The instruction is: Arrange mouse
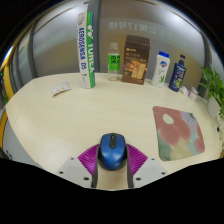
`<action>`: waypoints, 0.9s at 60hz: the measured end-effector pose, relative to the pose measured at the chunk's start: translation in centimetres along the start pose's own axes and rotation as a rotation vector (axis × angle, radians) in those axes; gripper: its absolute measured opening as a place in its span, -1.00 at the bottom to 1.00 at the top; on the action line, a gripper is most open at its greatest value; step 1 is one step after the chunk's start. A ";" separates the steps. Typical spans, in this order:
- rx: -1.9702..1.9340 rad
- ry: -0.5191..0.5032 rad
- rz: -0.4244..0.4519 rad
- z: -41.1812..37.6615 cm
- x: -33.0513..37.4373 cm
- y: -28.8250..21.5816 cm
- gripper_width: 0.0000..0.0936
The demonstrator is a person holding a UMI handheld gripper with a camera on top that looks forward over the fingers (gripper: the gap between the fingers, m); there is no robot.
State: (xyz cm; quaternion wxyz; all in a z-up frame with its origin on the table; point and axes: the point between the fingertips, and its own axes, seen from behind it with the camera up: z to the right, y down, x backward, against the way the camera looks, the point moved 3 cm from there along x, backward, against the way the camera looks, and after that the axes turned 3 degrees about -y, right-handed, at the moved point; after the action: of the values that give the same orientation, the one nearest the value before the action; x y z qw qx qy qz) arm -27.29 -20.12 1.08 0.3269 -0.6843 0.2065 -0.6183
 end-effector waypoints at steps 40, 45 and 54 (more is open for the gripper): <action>-0.123 0.100 0.063 25.0 0.4 -7.1 -0.17; -0.114 0.098 0.021 25.7 -1.3 -4.3 -0.07; -0.142 0.074 -0.025 25.7 -1.6 -2.8 0.22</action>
State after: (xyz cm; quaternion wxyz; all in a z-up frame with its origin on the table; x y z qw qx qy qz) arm -2.69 -12.11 1.35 0.2619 -0.6850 0.2535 -0.6308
